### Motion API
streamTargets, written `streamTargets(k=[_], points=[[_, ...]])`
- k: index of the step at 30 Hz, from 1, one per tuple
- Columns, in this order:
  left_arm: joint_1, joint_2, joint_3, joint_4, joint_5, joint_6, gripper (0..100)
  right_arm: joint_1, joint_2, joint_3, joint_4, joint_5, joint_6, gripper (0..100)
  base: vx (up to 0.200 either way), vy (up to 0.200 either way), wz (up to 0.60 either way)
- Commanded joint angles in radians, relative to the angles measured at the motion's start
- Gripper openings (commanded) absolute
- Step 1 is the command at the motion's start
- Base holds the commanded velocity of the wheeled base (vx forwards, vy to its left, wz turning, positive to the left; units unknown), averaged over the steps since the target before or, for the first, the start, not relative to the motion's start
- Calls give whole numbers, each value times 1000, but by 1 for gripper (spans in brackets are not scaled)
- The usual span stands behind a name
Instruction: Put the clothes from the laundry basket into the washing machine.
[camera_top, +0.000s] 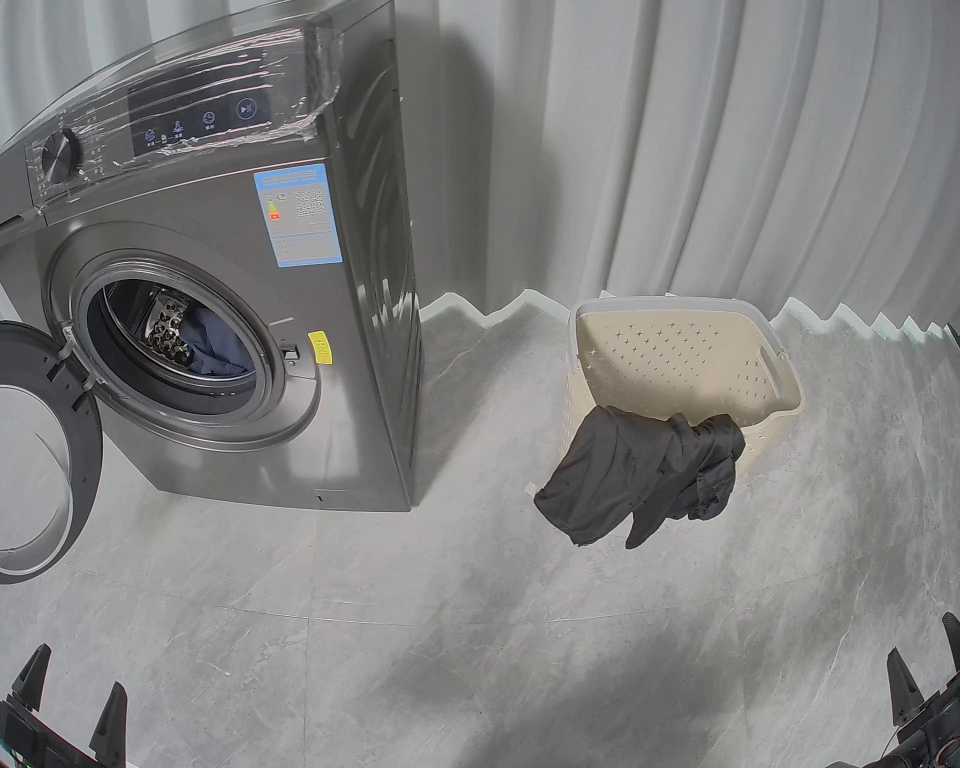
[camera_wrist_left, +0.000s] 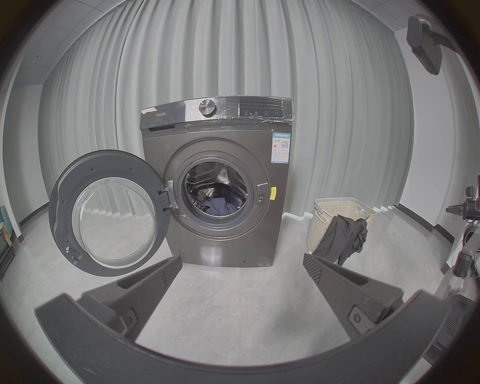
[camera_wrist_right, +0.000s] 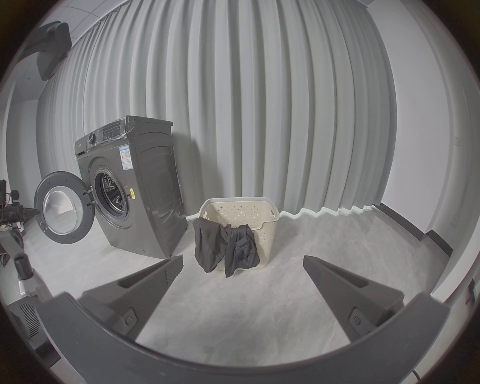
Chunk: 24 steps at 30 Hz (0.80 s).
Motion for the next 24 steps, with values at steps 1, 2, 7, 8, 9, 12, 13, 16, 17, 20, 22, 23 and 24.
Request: streamTargets(k=[1, 2, 7, 8, 9, 12, 13, 16, 17, 20, 22, 23, 24], points=[[0, -13, 16, 0, 0, 0, 100, 0, -14, 16, 0, 0, -1, 100, 0, -200, 0], [0, -13, 16, 0, 0, -2, 100, -2, -14, 16, 0, 0, -1, 100, 0, 0, 0], [0, -13, 16, 0, 2, -6, 100, 0, -14, 16, 0, 0, 0, 100, 0, 0, 0], [0, -13, 16, 0, 2, -6, 100, 0, -14, 16, 0, 0, 0, 100, 0, 0, 0], [0, -13, 16, 0, 3, -8, 100, 0, -14, 16, 0, 0, 0, 100, 0, 0, 0], [2, -13, 16, 0, 5, -2, 100, -2, -14, 16, 0, 0, -1, 100, 0, -133, 0], [2, -13, 16, 0, 2, 0, 100, -2, -14, 16, 0, 0, -1, 100, 0, -200, 0], [2, -13, 16, 0, 2, -2, 100, -2, -14, 16, 0, 0, -1, 100, 0, -200, 0], [0, -13, 16, 0, 2, -3, 100, -3, -14, 16, 0, 0, -1, 100, 0, -200, 0], [0, -13, 16, 0, 2, -6, 100, -3, -14, 16, 0, 0, -1, 100, 0, -200, 0], [0, -13, 16, 0, 2, -6, 100, -3, -14, 16, 0, 2, -3, 100, 0, -200, 0], [0, -13, 16, 0, 2, -6, 100, -3, -14, 16, 0, 2, -3, 100, 0, -200, 0], [0, -13, 16, 0, 2, -6, 100, -3, -14, 16, 0, 3, -3, 100, 0, -200, 0]])
